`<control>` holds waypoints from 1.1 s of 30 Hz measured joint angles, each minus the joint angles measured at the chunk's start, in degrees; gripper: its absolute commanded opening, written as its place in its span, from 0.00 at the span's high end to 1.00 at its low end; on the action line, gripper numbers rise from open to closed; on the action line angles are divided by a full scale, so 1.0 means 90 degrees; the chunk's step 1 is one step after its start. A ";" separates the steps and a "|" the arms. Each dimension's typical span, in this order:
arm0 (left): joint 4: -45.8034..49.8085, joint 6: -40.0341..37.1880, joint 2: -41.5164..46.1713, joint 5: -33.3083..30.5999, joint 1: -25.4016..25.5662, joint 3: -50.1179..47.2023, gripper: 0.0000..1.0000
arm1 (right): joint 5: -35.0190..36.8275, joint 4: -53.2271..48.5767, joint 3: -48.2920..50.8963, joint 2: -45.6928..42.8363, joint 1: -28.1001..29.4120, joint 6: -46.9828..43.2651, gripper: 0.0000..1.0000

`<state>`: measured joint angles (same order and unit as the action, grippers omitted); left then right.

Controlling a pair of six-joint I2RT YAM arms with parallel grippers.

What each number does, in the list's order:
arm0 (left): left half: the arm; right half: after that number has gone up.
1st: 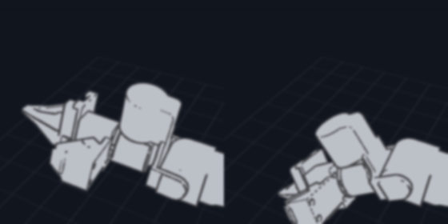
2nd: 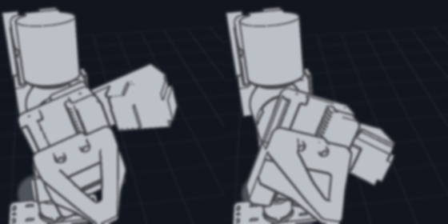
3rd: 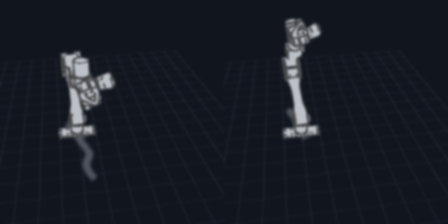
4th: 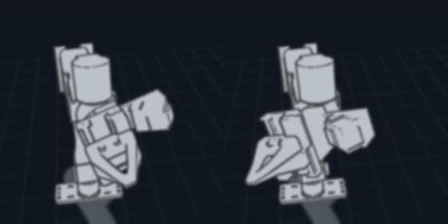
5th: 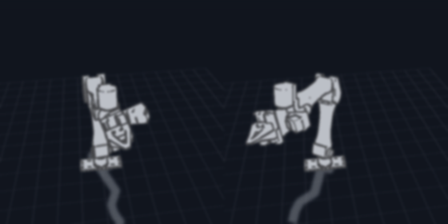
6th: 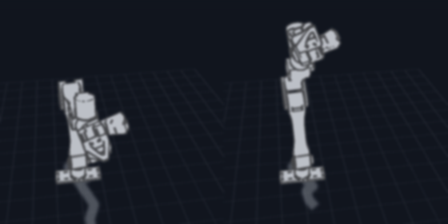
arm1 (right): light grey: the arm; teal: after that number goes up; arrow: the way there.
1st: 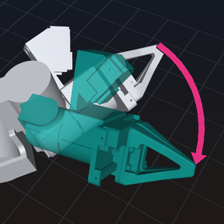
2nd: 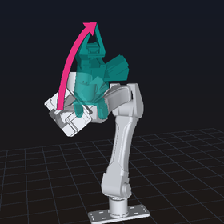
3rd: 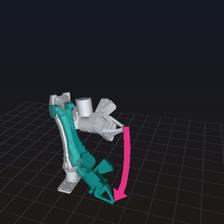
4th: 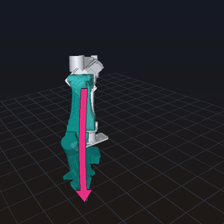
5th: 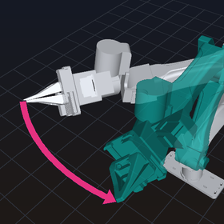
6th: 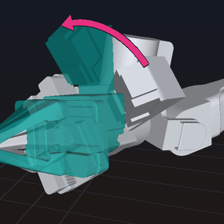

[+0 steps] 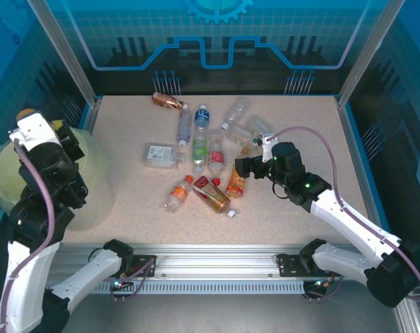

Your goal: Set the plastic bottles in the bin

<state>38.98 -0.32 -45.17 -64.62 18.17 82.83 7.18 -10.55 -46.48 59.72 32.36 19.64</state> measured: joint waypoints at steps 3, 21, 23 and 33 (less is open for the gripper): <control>0.0199 0.0136 -0.0304 0.0384 -0.0755 0.0019 0.53 | -0.0034 -0.0002 -0.0017 0.0000 0.0000 -0.0005 0.00; 0.0908 0.2441 -0.1906 0.6980 -0.6200 -0.0376 0.47 | -0.0007 -0.0236 -0.0017 -0.0243 0.0032 -0.0027 0.00; 0.0760 0.2652 -0.2055 0.7388 -0.6200 -0.0478 0.45 | -0.0007 -0.0262 -0.0017 -0.0243 0.0032 -0.0027 0.00; 0.0168 0.3247 -0.2283 0.8174 -0.6037 -0.0945 0.37 | 0.0041 -0.0355 -0.0017 -0.0243 0.0032 -0.0027 0.00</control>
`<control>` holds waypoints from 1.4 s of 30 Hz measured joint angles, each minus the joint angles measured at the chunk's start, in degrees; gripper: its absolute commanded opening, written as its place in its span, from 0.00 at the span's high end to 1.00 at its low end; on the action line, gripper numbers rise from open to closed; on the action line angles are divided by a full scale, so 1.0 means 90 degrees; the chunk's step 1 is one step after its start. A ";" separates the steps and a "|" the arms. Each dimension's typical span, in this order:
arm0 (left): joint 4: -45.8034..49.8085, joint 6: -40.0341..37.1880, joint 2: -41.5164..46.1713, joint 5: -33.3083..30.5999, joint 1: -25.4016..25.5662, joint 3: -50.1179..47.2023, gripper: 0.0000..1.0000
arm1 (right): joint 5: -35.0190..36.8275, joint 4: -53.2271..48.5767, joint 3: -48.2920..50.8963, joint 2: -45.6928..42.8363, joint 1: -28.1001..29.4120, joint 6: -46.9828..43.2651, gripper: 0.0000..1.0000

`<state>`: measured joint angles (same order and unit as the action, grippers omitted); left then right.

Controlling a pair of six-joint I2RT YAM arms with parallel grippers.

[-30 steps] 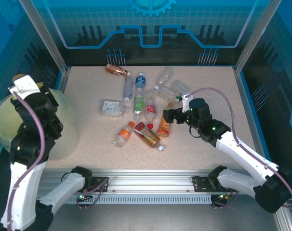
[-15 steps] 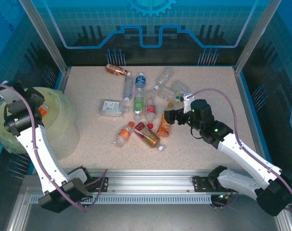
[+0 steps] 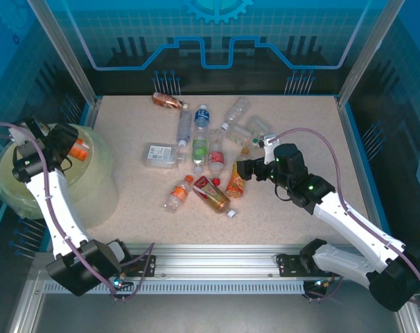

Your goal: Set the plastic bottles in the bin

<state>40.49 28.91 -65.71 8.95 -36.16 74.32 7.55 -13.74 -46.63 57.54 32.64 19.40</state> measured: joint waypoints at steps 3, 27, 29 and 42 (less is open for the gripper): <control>-0.0058 0.0075 -0.0005 0.0036 0.0151 -0.0002 0.33 | 0.0022 -0.0015 0.0000 -0.0002 0.0000 0.0000 0.00; 0.0289 -0.0255 0.0459 -0.0418 0.0175 0.0022 0.01 | 0.0996 -0.0668 0.0886 -0.0209 0.0000 0.1690 0.00; 0.0274 -0.0301 0.0743 -0.0270 0.0216 0.0022 0.01 | 0.0998 -0.0707 0.0908 -0.0126 0.0000 0.1977 0.00; -0.0605 -0.0333 0.2115 0.1314 0.1554 -0.0007 0.01 | 0.0284 -0.0328 0.0937 0.1039 0.0012 0.3189 0.00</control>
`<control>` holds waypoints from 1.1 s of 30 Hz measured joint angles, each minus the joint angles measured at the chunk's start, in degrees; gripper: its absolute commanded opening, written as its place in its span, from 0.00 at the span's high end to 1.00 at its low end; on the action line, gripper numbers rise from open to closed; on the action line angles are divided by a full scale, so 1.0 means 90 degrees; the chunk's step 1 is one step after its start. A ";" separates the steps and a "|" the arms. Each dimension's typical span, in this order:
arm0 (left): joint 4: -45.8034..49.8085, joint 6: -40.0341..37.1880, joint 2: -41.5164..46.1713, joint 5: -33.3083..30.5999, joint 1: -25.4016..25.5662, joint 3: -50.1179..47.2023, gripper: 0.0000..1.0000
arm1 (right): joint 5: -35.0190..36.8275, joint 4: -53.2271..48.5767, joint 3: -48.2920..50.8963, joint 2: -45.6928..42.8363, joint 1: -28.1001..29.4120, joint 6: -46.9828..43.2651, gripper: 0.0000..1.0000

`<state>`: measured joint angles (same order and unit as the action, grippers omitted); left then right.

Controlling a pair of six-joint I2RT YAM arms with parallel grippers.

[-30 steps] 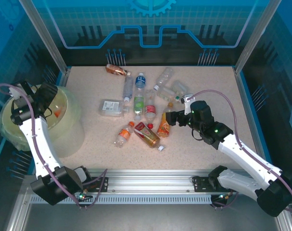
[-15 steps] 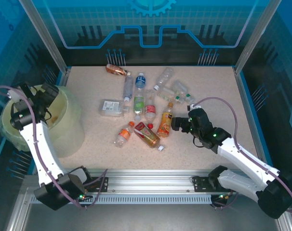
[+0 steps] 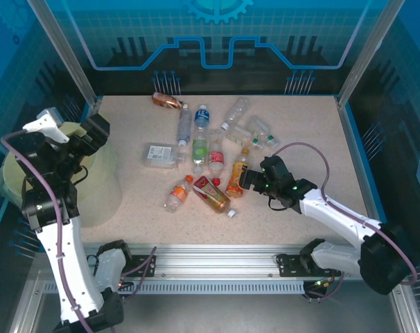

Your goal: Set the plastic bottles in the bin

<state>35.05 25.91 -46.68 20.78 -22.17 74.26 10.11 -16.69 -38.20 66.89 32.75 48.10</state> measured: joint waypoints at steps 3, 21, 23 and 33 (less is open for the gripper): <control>-0.0364 0.0177 -0.0056 0.0359 0.0469 -0.0202 0.01 | -0.0182 0.0155 -0.0002 0.0352 0.0022 0.0158 0.00; -0.1880 0.0780 -0.0918 -0.0068 0.4238 -0.1251 0.01 | 0.0527 0.0250 -0.0831 0.2157 0.1015 0.0687 0.12; -0.1953 0.0775 -0.1083 -0.0231 0.4490 -0.1277 0.01 | 0.0617 0.0282 -0.0862 0.2312 0.1054 0.0712 0.13; -0.1756 0.0651 -0.1688 -0.1071 0.4945 -0.1270 0.01 | 0.0908 0.0304 -0.0935 0.2917 0.1078 0.0510 0.25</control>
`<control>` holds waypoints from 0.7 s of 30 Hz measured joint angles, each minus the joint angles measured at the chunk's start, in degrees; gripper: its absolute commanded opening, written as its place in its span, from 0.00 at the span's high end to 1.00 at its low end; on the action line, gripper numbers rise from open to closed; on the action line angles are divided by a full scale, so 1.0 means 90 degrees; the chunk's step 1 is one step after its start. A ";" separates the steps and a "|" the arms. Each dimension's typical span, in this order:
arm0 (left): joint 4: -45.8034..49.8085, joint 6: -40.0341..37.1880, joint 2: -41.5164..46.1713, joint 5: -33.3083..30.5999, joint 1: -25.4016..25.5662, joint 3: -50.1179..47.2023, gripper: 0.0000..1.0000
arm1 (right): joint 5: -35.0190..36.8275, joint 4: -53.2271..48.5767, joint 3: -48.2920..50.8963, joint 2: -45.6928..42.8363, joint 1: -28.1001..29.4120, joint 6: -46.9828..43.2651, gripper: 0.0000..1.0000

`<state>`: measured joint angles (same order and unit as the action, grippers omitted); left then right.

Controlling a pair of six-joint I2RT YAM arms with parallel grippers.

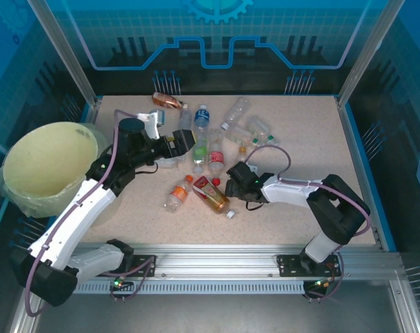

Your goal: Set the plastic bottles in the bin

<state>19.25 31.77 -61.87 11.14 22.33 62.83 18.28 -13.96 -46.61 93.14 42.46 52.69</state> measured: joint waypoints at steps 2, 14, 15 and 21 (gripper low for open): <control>-0.0002 -0.0024 0.0015 -0.0163 0.0002 0.0000 0.01 | 0.0034 -0.0017 0.0000 0.0000 0.0002 -0.0087 0.28; -0.0039 -0.0019 0.0075 -0.0432 0.0002 -0.0175 0.01 | 0.0425 0.0051 0.0413 -0.0359 -0.0005 -0.0743 0.51; -0.0039 -0.0017 0.0051 -0.0432 0.0002 -0.0189 0.01 | 0.0432 0.0032 0.0466 -0.0423 -0.0010 -0.0826 0.52; -0.0170 0.0104 -0.0231 -0.0432 0.0005 -0.0221 0.01 | 0.0420 -0.0056 0.0583 -0.0862 -0.0015 -0.1372 0.59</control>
<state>17.72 32.71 -63.94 7.25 22.37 60.84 22.06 -14.46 -41.36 85.38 42.33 40.34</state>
